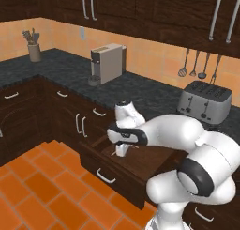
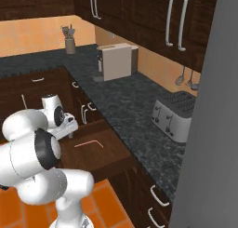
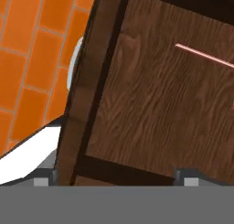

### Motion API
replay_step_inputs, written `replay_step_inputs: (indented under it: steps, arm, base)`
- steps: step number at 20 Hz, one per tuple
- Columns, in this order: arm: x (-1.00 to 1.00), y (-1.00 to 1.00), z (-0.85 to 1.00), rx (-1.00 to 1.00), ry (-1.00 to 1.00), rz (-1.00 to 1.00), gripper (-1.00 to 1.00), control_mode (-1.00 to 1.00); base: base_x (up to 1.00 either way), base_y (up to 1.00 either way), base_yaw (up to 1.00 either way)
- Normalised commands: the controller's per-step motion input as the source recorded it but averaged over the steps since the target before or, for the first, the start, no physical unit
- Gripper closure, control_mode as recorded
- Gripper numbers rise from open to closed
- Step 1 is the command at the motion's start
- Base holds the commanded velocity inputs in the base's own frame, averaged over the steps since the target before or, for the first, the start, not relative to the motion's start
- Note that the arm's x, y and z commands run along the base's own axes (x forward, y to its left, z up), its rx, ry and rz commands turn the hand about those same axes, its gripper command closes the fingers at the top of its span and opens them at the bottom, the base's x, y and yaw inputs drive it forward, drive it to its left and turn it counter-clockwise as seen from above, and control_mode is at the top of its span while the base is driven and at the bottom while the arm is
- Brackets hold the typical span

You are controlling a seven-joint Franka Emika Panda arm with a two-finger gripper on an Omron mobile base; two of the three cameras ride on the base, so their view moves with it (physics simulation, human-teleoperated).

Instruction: Take a straw from the drawer in front and place it inside the glass cup on the dining counter.

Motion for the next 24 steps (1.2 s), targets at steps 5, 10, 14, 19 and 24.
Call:
replay_step_inputs:
  steps: [5, 10, 14, 19, 24]
  arm:
    - [0.76, -0.12, -0.11, 0.02, 0.06, -0.10, -1.00, -1.00]
    - [0.49, 0.00, -0.54, 0.00, 0.05, -0.13, -1.00, -1.00]
    - [0.34, 0.00, -0.62, 0.00, 0.02, -0.12, -1.00, -1.00]
    - [0.11, 0.04, -0.64, 0.00, 0.00, -0.09, -1.00, -1.00]
    - [0.06, 0.23, -0.49, 0.00, 0.01, -0.07, -1.00, -1.00]
  base:
    - [0.00, 0.00, 0.00]
    - [0.00, 0.00, 0.00]
    - [0.00, 0.00, 0.00]
    - [0.00, 0.00, 0.00]
    - [0.00, 0.00, 0.00]
